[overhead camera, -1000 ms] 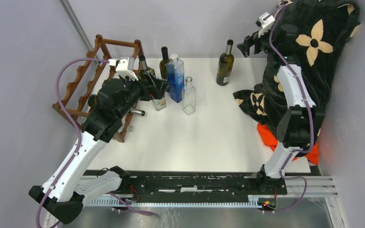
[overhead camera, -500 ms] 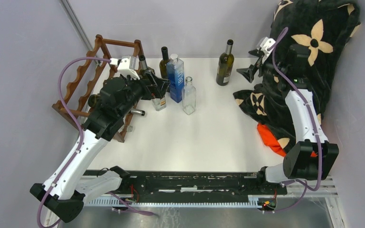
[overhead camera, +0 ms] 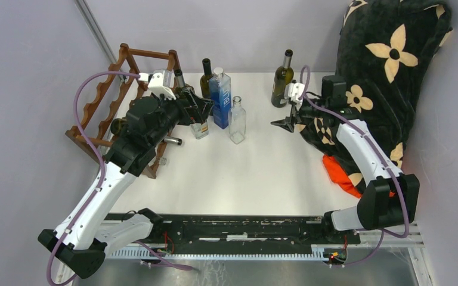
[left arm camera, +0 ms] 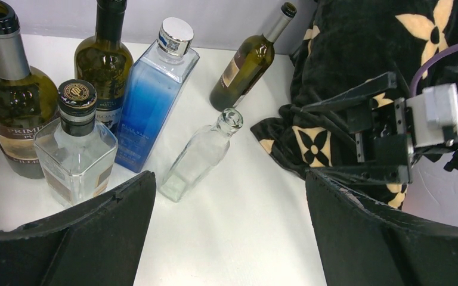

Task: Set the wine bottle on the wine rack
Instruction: Move the wine bottle to the center of the board.

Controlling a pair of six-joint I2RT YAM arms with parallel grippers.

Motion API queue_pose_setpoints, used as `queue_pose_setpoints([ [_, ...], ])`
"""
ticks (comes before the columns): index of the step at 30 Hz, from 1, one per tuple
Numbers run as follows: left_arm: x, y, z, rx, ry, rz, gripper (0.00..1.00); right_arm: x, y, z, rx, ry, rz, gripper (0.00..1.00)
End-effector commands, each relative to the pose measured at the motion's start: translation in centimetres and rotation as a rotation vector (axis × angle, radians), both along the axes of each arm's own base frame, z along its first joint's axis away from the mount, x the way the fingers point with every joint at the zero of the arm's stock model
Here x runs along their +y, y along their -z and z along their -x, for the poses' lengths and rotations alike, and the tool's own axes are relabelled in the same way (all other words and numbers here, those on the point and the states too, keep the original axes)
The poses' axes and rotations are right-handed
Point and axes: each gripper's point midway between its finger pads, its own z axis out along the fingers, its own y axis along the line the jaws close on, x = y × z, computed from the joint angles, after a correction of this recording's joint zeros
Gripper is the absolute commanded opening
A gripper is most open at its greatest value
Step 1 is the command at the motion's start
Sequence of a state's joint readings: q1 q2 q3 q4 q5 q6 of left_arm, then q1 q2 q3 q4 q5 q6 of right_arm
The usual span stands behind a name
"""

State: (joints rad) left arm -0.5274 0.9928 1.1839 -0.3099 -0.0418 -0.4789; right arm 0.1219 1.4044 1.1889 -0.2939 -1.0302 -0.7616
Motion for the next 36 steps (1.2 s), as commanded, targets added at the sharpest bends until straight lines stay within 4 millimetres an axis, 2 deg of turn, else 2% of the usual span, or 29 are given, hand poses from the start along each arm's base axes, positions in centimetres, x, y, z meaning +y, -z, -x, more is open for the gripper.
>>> queue_pose_setpoints([
  [1, 0.1, -2.6, 0.2, -0.063, -0.003, 0.070, 1.00, 1.4, 0.9, 1.6, -0.081, -0.081, 0.076, 0.98],
  [5, 0.1, -2.5, 0.1, -0.063, -0.005, 0.070, 1.00, 3.1, 2.3, 2.3, -0.054, -0.115, 0.100, 0.98],
  [8, 0.1, -2.3, 0.0, -0.062, -0.007, 0.066, 1.00, 4.3, 3.3, 1.8, -0.032, -0.096, 0.132, 0.98],
  [11, 0.1, -2.4, -0.1, -0.064, -0.007, 0.065, 1.00, 5.7, 3.5, 1.1, 0.008, -0.062, 0.109, 0.98],
  [16, 0.1, -2.4, 0.0, -0.065, -0.007, 0.069, 1.00, 8.6, 2.8, -0.7, 0.064, 0.017, 0.039, 0.98],
  [23, 0.6, -2.6, 0.5, -0.070, -0.019, 0.078, 1.00, 12.4, -0.4, -3.3, 0.210, 0.101, -0.190, 0.98],
  [28, 0.9, -2.8, 0.7, -0.075, -0.028, 0.080, 1.00, 14.4, -1.5, -4.2, 0.208, 0.106, -0.205, 0.98],
  [32, 0.8, -2.7, 0.7, -0.073, -0.027, 0.081, 1.00, 15.1, -1.6, -5.2, 0.203, 0.114, -0.210, 0.87],
  [36, 0.8, -2.6, 0.6, -0.070, -0.028, 0.079, 1.00, 15.3, -1.5, -5.7, 0.194, 0.117, -0.204, 0.60],
])
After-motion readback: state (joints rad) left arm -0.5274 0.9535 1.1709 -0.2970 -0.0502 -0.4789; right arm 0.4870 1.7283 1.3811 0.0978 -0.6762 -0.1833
